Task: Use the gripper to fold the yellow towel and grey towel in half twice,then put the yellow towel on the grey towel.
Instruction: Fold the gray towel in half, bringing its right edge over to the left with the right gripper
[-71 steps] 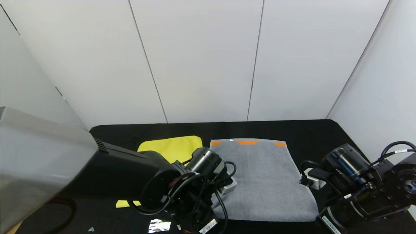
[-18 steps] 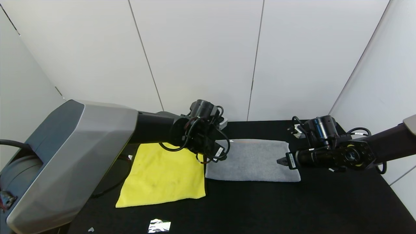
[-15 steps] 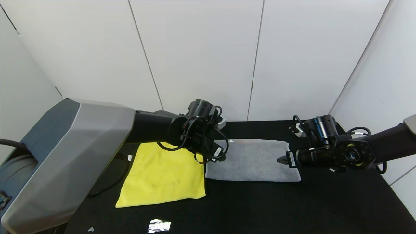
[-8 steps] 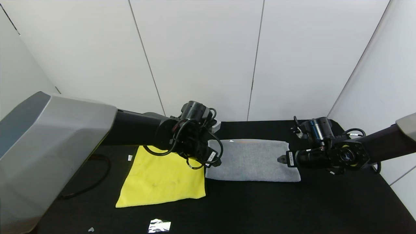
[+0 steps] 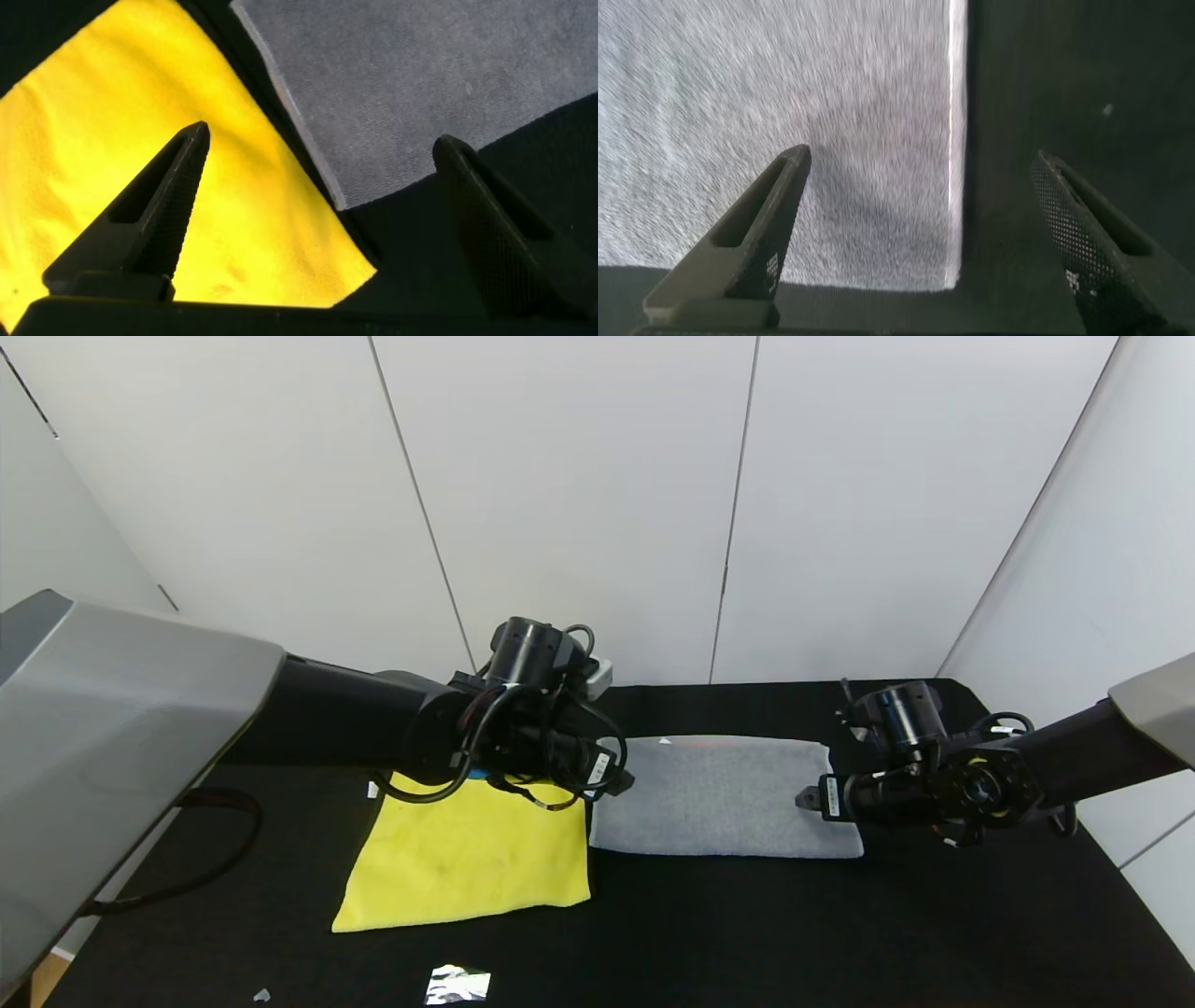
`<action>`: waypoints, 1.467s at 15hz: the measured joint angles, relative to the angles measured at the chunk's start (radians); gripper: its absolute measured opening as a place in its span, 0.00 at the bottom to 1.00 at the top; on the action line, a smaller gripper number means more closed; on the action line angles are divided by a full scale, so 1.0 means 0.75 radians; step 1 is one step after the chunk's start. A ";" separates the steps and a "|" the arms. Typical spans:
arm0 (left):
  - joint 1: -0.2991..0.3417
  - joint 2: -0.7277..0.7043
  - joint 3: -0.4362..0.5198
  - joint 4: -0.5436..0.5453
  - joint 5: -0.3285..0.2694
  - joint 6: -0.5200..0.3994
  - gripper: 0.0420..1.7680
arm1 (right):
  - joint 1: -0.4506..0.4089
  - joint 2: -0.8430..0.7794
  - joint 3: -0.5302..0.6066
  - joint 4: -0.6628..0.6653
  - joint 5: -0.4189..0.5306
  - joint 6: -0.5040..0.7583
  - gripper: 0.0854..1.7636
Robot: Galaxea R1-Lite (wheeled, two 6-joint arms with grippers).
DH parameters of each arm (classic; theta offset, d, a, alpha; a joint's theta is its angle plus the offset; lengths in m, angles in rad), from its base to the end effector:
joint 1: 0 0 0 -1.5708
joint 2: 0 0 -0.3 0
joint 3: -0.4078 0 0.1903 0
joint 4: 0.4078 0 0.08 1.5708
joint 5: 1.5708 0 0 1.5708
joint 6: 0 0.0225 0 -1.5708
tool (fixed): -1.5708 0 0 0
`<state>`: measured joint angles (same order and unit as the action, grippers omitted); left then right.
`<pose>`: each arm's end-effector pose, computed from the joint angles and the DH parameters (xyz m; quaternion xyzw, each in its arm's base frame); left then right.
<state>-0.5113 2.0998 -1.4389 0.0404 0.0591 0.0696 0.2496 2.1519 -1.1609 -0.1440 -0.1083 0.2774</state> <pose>0.3616 -0.2014 0.1452 0.1284 0.3221 -0.2219 0.9113 0.3798 0.0943 0.0693 0.0533 0.4094 0.0078 0.9108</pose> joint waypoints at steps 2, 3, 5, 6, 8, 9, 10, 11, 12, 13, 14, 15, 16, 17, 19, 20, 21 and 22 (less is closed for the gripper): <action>0.009 -0.023 0.018 0.001 -0.003 0.003 0.96 | 0.008 0.001 -0.017 0.058 0.005 0.043 0.95; 0.011 -0.035 0.026 0.003 -0.011 0.007 0.96 | 0.009 0.001 -0.031 0.086 0.006 0.059 0.96; 0.020 -0.063 0.044 0.003 -0.039 0.012 0.96 | 0.011 0.007 -0.061 0.136 0.007 0.097 0.96; 0.022 -0.075 0.051 0.002 -0.045 0.012 0.96 | 0.015 0.011 -0.075 0.158 0.007 0.115 0.96; 0.024 -0.093 0.064 0.001 -0.047 0.013 0.96 | 0.017 0.020 -0.094 0.183 0.007 0.129 0.96; 0.025 -0.100 0.069 0.002 -0.047 0.013 0.96 | 0.018 0.024 -0.096 0.184 0.007 0.130 0.96; 0.026 -0.105 0.073 0.002 -0.047 0.015 0.96 | 0.023 0.027 -0.099 0.185 0.006 0.131 0.96; 0.026 -0.110 0.075 0.001 -0.047 0.016 0.96 | 0.026 0.031 -0.100 0.186 0.005 0.131 0.96; 0.026 -0.113 0.076 0.001 -0.047 0.016 0.96 | 0.031 0.034 -0.101 0.187 0.004 0.131 0.96; 0.026 -0.116 0.076 0.000 -0.047 0.016 0.96 | 0.037 0.038 -0.103 0.190 0.004 0.131 0.96; 0.026 -0.119 0.076 0.001 -0.050 0.015 0.97 | 0.045 0.043 -0.104 0.191 -0.001 0.131 0.96; 0.028 -0.121 0.076 0.001 -0.057 0.014 0.97 | 0.050 0.048 -0.106 0.194 -0.003 0.132 0.96; 0.027 -0.122 0.076 0.000 -0.062 0.014 0.97 | 0.051 0.052 -0.108 0.194 -0.006 0.132 0.96; 0.027 -0.123 0.076 0.000 -0.064 0.014 0.97 | 0.052 0.055 -0.108 0.194 -0.008 0.132 0.96; 0.028 -0.124 0.076 0.001 -0.064 0.014 0.97 | 0.056 0.058 -0.108 0.194 -0.011 0.131 0.93; 0.027 -0.124 0.076 0.001 -0.066 0.014 0.97 | 0.058 0.059 -0.109 0.194 -0.010 0.131 0.82; 0.027 -0.124 0.076 0.001 -0.066 0.014 0.97 | 0.058 0.060 -0.109 0.193 -0.010 0.130 0.73; 0.027 -0.124 0.076 0.001 -0.066 0.013 0.97 | 0.060 0.060 -0.109 0.193 -0.011 0.130 0.64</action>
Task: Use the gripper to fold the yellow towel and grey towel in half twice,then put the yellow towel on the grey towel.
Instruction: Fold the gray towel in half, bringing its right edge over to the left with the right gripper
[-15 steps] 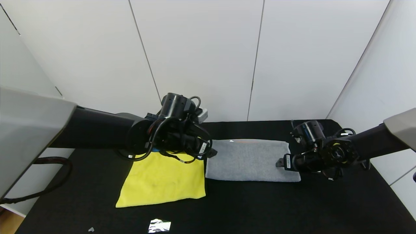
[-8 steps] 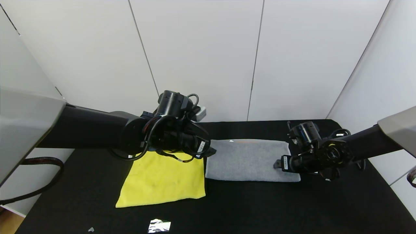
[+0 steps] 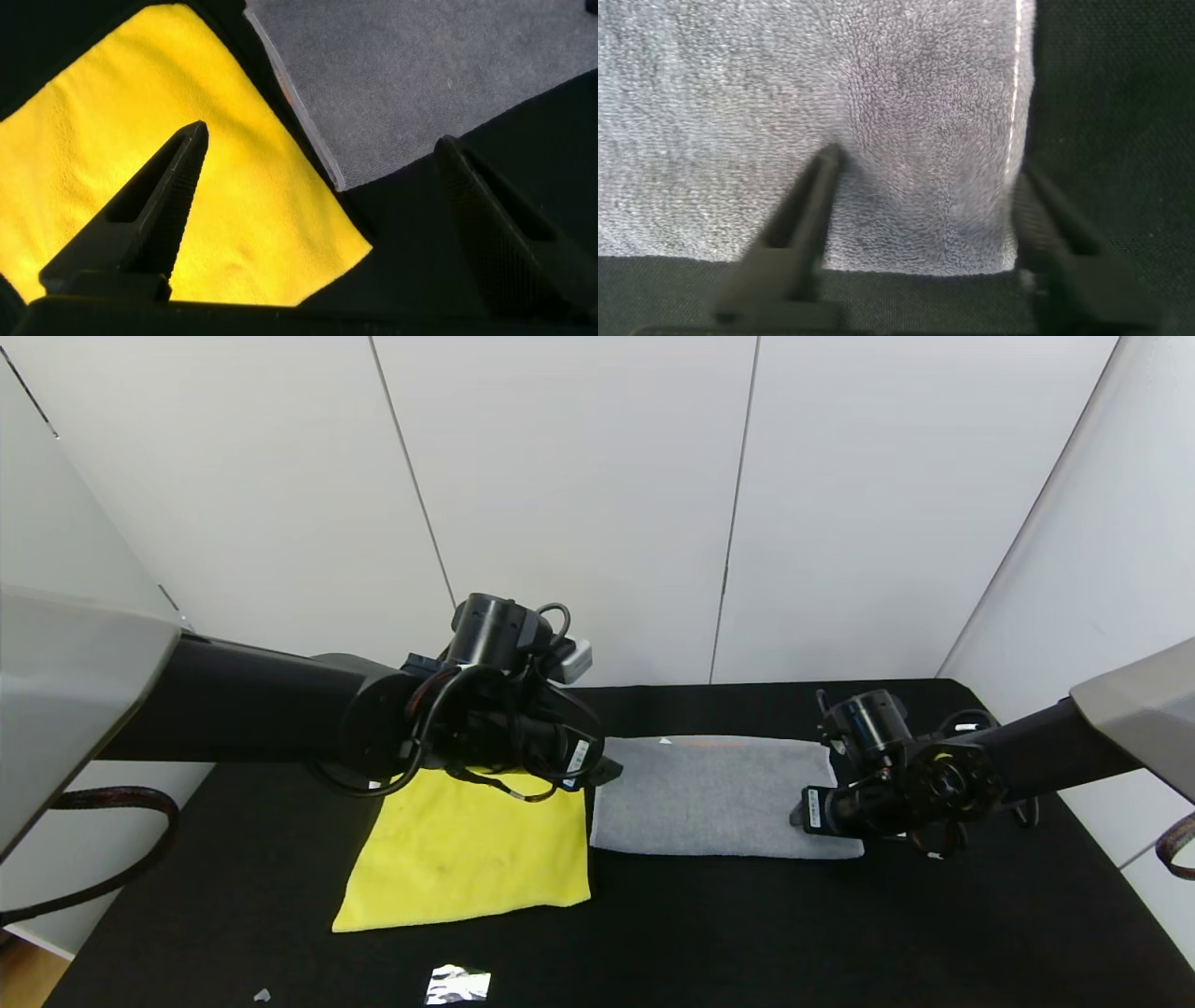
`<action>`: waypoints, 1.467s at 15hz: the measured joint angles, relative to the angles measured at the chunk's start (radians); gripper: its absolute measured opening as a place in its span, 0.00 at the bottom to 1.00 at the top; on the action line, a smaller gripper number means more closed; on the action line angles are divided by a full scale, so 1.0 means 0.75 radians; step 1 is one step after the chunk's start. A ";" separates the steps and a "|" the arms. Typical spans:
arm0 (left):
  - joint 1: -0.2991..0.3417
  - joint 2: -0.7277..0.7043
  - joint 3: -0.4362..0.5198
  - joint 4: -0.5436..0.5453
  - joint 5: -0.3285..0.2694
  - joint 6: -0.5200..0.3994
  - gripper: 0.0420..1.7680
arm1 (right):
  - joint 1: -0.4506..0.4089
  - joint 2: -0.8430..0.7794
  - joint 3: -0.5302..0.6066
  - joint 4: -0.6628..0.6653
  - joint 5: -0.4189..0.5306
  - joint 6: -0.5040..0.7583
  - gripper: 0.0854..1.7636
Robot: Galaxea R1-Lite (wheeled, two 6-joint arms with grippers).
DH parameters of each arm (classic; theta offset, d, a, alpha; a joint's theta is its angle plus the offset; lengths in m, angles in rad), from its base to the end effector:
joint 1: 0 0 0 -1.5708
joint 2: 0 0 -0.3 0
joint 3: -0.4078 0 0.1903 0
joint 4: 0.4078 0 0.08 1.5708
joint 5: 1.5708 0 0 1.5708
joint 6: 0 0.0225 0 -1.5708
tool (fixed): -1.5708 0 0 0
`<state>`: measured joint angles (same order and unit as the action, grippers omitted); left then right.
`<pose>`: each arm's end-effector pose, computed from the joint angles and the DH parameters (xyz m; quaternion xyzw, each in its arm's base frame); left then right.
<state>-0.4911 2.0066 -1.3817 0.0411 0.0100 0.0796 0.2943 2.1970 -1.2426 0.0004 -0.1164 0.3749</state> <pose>0.3467 -0.1852 0.1676 0.1175 0.3075 -0.2376 0.9139 0.3812 0.1128 0.0606 0.0728 0.4566 -0.0063 0.8866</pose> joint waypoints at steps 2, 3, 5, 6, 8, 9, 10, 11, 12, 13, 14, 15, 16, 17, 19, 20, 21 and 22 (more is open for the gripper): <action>0.000 0.000 0.000 0.001 -0.002 0.000 0.97 | 0.001 0.001 0.000 -0.001 0.001 -0.001 0.50; 0.000 0.000 0.000 0.001 -0.013 0.000 0.97 | 0.002 0.001 0.000 -0.001 0.001 0.000 0.45; 0.001 0.000 0.000 0.000 -0.023 -0.001 0.97 | 0.006 -0.001 0.000 -0.001 0.001 0.001 0.08; 0.001 0.000 0.000 0.001 -0.023 -0.001 0.97 | 0.007 -0.003 0.001 -0.001 0.001 0.001 0.05; 0.002 0.000 0.000 0.001 -0.023 -0.001 0.97 | 0.006 -0.005 0.001 0.001 0.001 0.000 0.05; 0.002 0.000 0.000 0.001 -0.024 -0.001 0.97 | 0.006 -0.006 0.002 0.001 0.000 -0.001 0.05; 0.003 -0.001 0.000 0.001 -0.023 -0.001 0.97 | 0.007 -0.008 0.003 0.002 -0.001 -0.001 0.05; 0.003 -0.001 0.000 0.001 -0.024 -0.001 0.97 | 0.007 -0.011 0.006 0.003 -0.003 -0.003 0.05; 0.003 -0.002 0.000 0.001 -0.024 -0.001 0.97 | 0.008 -0.015 0.009 0.011 -0.010 -0.008 0.05; 0.004 -0.003 -0.001 0.001 -0.024 -0.002 0.97 | 0.009 -0.022 0.009 0.046 -0.034 -0.013 0.05; 0.006 -0.005 -0.002 0.000 -0.024 -0.002 0.97 | 0.010 -0.030 0.006 0.091 -0.066 -0.023 0.05; 0.007 -0.006 -0.004 0.001 -0.024 -0.002 0.97 | 0.009 -0.040 0.003 0.113 -0.098 -0.035 0.05; 0.007 -0.007 -0.005 0.000 -0.024 -0.002 0.97 | 0.008 -0.050 0.001 0.119 -0.126 -0.049 0.05; 0.007 -0.007 -0.005 0.001 -0.023 -0.002 0.97 | 0.004 -0.061 0.004 0.121 -0.155 -0.068 0.05; 0.007 -0.007 -0.005 0.000 -0.024 -0.001 0.97 | -0.006 -0.079 0.013 0.141 -0.211 -0.093 0.05; 0.007 -0.007 -0.005 0.001 -0.024 -0.001 0.97 | -0.011 -0.085 0.013 0.152 -0.228 -0.097 0.05; 0.006 -0.007 -0.005 0.001 -0.024 -0.002 0.97 | -0.015 -0.089 0.011 0.157 -0.236 -0.102 0.05; 0.006 -0.008 -0.005 0.000 -0.024 -0.001 0.97 | -0.018 -0.094 0.010 0.159 -0.247 -0.112 0.05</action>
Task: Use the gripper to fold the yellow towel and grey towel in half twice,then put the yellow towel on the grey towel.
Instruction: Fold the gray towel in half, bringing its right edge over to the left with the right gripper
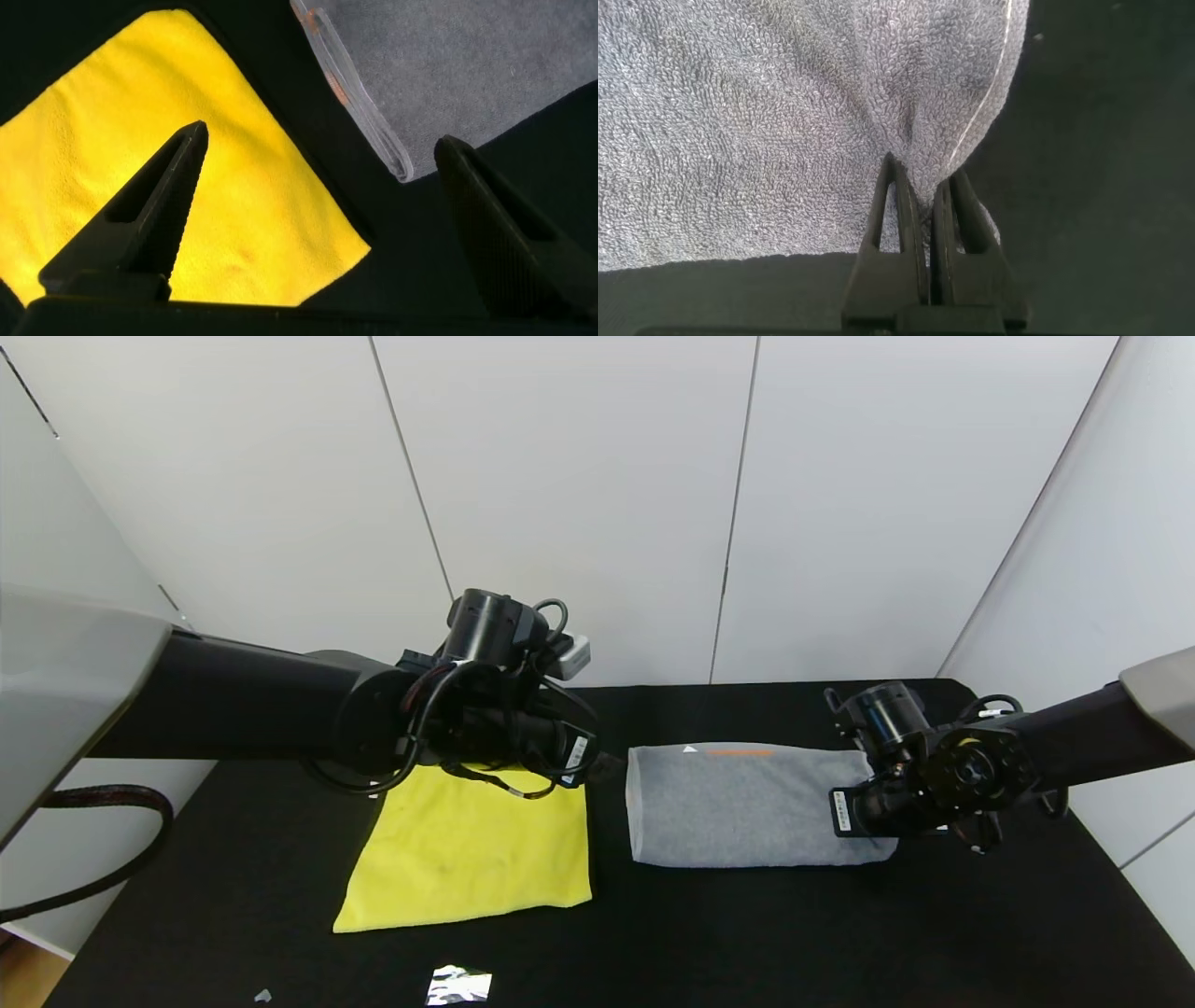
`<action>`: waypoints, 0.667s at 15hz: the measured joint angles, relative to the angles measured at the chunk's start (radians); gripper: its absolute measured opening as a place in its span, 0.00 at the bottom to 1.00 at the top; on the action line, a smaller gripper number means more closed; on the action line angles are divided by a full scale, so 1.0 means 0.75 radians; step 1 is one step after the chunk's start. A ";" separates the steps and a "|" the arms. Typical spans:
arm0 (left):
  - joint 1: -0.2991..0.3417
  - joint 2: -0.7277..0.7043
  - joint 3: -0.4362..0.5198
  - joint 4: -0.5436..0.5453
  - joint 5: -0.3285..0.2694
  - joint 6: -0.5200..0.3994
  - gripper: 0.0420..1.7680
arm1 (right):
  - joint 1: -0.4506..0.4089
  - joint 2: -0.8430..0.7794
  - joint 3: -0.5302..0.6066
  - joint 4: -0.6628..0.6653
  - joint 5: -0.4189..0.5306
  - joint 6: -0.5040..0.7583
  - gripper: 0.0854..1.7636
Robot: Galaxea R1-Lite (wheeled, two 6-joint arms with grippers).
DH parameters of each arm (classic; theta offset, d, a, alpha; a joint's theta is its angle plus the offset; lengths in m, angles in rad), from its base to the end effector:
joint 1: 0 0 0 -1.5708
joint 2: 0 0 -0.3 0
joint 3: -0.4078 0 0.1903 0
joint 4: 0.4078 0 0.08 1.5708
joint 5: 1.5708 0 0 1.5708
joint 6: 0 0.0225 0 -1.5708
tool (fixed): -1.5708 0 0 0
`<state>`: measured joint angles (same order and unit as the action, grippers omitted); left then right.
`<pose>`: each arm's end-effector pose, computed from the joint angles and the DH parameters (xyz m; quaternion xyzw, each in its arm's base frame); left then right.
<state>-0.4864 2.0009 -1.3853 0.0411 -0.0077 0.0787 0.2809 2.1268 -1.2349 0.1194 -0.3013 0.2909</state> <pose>0.3469 -0.1836 0.1708 0.1125 0.3039 -0.2436 0.9141 0.3676 0.0991 0.0802 -0.0108 0.4578 -0.0761 0.8857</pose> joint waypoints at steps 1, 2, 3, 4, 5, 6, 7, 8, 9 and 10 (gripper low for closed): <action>0.000 -0.001 0.000 0.001 0.000 0.000 0.97 | -0.004 -0.005 0.000 0.000 -0.015 -0.010 0.05; 0.000 -0.002 0.000 0.001 0.000 -0.001 0.97 | -0.007 -0.011 0.001 0.000 -0.035 -0.022 0.05; 0.001 -0.003 -0.002 0.001 0.000 -0.001 0.97 | -0.009 -0.018 0.001 0.000 -0.048 -0.036 0.05; 0.005 -0.004 -0.003 0.001 0.000 -0.001 0.97 | -0.012 -0.026 0.002 -0.001 -0.057 -0.048 0.05; 0.009 -0.007 -0.003 0.001 0.000 -0.001 0.97 | -0.018 -0.035 0.003 -0.001 -0.061 -0.064 0.05; 0.012 -0.009 -0.003 0.002 0.000 -0.001 0.97 | -0.024 -0.045 0.004 -0.001 -0.062 -0.078 0.05; 0.012 -0.012 -0.003 0.002 0.000 -0.001 0.97 | -0.028 -0.055 0.006 -0.001 -0.062 -0.085 0.05; 0.013 -0.015 -0.003 0.002 0.000 -0.001 0.97 | -0.028 -0.068 0.007 0.001 -0.063 -0.090 0.05; 0.015 -0.018 -0.002 0.003 0.000 -0.001 0.97 | -0.026 -0.081 0.008 0.001 -0.063 -0.100 0.05; 0.016 -0.020 -0.002 0.002 0.000 -0.001 0.97 | -0.015 -0.094 0.009 0.001 -0.064 -0.106 0.05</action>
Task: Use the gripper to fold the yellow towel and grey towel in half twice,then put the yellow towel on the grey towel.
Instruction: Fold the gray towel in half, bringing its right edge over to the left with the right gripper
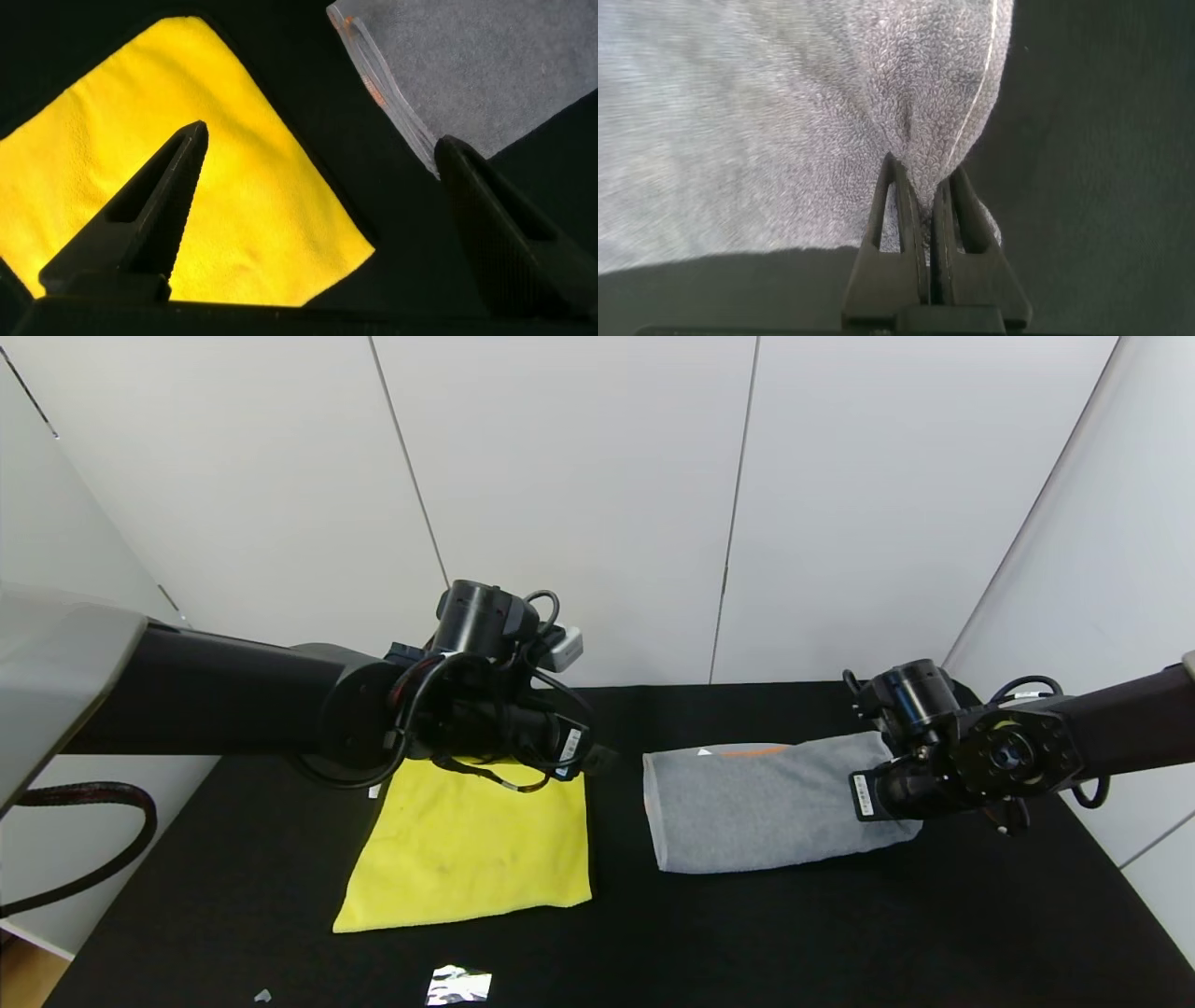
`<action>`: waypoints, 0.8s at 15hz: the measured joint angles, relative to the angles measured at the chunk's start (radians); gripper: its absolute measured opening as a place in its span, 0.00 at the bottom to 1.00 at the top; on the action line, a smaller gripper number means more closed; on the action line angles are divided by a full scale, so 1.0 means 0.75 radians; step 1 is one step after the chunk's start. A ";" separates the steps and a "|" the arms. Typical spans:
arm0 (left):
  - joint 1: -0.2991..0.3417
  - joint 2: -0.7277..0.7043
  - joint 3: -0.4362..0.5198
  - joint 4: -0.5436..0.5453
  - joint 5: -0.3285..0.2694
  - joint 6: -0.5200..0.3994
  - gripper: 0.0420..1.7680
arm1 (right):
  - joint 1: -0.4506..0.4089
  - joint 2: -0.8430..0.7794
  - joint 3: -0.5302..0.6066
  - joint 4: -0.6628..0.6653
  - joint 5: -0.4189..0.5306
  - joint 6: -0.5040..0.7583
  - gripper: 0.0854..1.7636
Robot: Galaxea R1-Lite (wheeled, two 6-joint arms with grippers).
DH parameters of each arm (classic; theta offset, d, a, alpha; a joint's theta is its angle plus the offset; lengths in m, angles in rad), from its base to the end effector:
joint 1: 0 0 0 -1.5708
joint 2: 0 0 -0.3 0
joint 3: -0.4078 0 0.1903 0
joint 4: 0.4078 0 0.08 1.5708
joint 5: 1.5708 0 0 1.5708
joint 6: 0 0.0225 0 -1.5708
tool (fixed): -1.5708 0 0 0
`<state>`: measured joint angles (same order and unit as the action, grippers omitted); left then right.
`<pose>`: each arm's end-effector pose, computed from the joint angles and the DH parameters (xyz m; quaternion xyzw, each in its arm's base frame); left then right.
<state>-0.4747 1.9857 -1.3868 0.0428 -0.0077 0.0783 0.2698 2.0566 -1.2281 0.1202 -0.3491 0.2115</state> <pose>0.3467 -0.1784 0.1770 0.1090 0.2977 -0.2385 0.9179 0.3613 0.0919 0.1054 -0.0445 0.4289 -0.0810 0.8986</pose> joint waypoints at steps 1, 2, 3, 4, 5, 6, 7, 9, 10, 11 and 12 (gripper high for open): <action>0.000 -0.002 0.000 0.000 -0.001 0.000 0.97 | 0.014 -0.012 0.001 -0.001 0.001 -0.002 0.05; 0.001 -0.003 0.002 0.000 -0.001 0.000 0.97 | 0.036 -0.024 0.001 -0.002 0.001 -0.004 0.05; 0.001 -0.003 0.002 0.000 0.000 -0.001 0.97 | 0.058 -0.033 0.002 -0.002 0.003 -0.004 0.05; 0.003 -0.003 0.002 0.000 -0.001 0.000 0.97 | 0.083 -0.040 0.002 -0.004 0.004 -0.003 0.05; 0.004 -0.003 0.001 0.000 -0.002 -0.001 0.97 | 0.105 -0.045 0.002 -0.005 0.006 -0.003 0.05; 0.005 -0.004 -0.001 0.000 -0.002 -0.001 0.97 | 0.127 -0.050 0.002 -0.008 0.008 -0.001 0.05; 0.008 -0.004 -0.001 0.000 -0.002 -0.001 0.97 | 0.153 -0.056 0.001 -0.009 0.013 0.001 0.05; 0.009 -0.004 -0.001 0.000 -0.002 0.000 0.97 | 0.203 -0.064 -0.006 -0.012 0.027 0.001 0.05; 0.008 -0.005 -0.001 0.000 -0.002 -0.001 0.97 | 0.230 -0.065 -0.011 -0.018 0.029 0.001 0.05; 0.009 -0.006 -0.001 0.000 -0.002 -0.001 0.97 | 0.254 -0.065 -0.015 -0.023 0.031 0.001 0.05; 0.009 -0.009 -0.001 0.000 -0.002 0.000 0.97 | 0.275 -0.064 -0.020 -0.024 0.045 0.000 0.05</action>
<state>-0.4681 1.9791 -1.3872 0.0430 -0.0089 0.0783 0.4762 2.0089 -1.2434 0.1021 -0.3153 0.2115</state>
